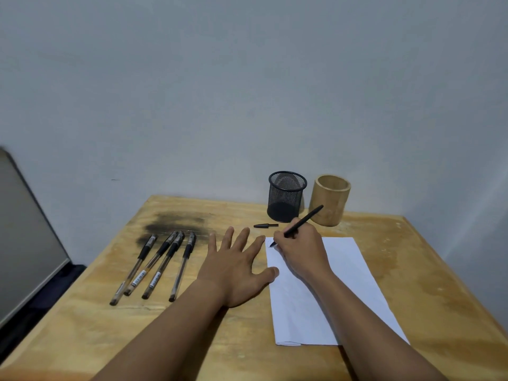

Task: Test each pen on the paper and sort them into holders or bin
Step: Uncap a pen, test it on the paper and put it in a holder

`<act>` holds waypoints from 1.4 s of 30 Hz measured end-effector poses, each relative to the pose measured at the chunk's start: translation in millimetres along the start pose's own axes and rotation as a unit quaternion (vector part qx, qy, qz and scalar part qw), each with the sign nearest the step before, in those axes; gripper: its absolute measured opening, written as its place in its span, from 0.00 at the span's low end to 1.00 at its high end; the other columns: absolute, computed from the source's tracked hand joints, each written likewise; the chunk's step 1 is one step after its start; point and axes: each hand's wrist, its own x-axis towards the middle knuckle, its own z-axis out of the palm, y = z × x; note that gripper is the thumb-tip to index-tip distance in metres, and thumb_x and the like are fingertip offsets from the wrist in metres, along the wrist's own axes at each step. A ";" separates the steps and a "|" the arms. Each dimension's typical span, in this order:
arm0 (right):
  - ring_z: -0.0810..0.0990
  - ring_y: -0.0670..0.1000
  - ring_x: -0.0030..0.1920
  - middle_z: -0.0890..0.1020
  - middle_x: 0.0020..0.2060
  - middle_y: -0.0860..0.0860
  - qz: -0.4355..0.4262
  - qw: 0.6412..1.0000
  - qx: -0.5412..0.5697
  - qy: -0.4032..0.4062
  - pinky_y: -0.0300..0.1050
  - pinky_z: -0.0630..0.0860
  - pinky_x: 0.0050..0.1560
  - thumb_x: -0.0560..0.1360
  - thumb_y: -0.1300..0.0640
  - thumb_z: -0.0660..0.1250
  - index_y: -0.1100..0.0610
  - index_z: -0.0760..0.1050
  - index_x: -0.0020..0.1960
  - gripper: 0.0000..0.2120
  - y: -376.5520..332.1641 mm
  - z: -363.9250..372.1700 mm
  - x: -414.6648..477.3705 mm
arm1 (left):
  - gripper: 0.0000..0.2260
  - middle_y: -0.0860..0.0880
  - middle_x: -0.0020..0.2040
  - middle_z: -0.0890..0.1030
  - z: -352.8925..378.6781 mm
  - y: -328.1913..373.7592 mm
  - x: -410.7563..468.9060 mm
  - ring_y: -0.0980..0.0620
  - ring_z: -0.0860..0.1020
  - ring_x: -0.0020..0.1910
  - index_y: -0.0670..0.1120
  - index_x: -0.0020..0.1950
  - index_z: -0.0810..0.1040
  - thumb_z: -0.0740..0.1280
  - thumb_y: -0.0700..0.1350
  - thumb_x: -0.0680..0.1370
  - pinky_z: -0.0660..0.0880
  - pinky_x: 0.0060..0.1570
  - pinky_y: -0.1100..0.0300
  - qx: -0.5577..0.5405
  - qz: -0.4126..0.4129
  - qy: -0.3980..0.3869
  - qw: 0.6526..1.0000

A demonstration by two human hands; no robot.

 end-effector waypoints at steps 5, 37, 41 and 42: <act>0.83 0.46 0.38 0.84 0.35 0.50 0.005 1.000 -0.001 0.013 0.38 0.76 0.35 0.77 0.57 0.69 0.57 0.78 0.43 0.05 -2.2 -1.0 -1.3 | 0.36 0.51 0.82 0.42 -1.3 0.1 -1.4 0.44 0.37 0.80 0.63 0.79 0.42 0.44 0.74 0.74 0.36 0.74 0.35 0.001 0.001 -0.002 1.000; 0.77 0.47 0.33 0.79 0.30 0.48 0.027 0.978 0.191 0.083 0.43 0.74 0.37 0.76 0.54 0.71 0.57 0.76 0.38 0.10 -9.5 -16.4 4.1 | 0.34 0.50 0.82 0.50 -5.1 1.8 0.5 0.43 0.44 0.81 0.62 0.80 0.47 0.47 0.72 0.76 0.41 0.75 0.35 -0.037 0.010 0.008 0.999; 0.73 0.52 0.31 0.79 0.31 0.53 0.082 0.966 0.230 0.080 0.48 0.71 0.32 0.78 0.58 0.64 0.62 0.78 0.43 0.09 -9.1 -28.3 11.1 | 0.27 0.49 0.75 0.69 -9.9 0.3 14.0 0.45 0.64 0.74 0.57 0.77 0.60 0.48 0.63 0.79 0.61 0.72 0.40 -0.155 -0.017 0.143 0.977; 0.74 0.53 0.31 0.80 0.32 0.53 0.084 0.967 0.227 0.077 0.48 0.72 0.33 0.78 0.59 0.65 0.62 0.78 0.43 0.08 -9.3 -29.8 11.7 | 0.25 0.47 0.72 0.72 -12.6 -0.2 22.9 0.44 0.67 0.71 0.55 0.76 0.63 0.50 0.60 0.80 0.64 0.70 0.42 -0.174 -0.031 0.164 0.971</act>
